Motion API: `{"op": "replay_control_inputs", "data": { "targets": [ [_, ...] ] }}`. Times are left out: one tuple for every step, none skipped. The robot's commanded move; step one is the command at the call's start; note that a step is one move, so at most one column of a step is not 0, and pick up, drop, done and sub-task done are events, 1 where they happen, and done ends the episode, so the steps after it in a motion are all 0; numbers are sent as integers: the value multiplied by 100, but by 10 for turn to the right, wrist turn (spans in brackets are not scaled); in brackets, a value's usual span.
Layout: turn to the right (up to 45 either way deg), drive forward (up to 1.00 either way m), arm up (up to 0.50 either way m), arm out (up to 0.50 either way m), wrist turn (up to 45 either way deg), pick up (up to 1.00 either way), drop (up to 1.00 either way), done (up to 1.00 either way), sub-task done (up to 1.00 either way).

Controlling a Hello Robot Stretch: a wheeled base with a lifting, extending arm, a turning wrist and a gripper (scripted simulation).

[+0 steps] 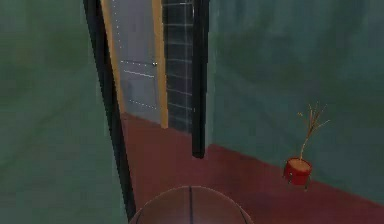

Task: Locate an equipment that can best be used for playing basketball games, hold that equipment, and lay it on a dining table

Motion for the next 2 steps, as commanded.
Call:
{"op": "replay_control_inputs", "data": {
  "targets": [
    [0, 100, 0, 0, 0, 0, 0, 0, 0],
    [30, 0, 0, 0, 0, 0, 0, 0, 0]
  ]
}}
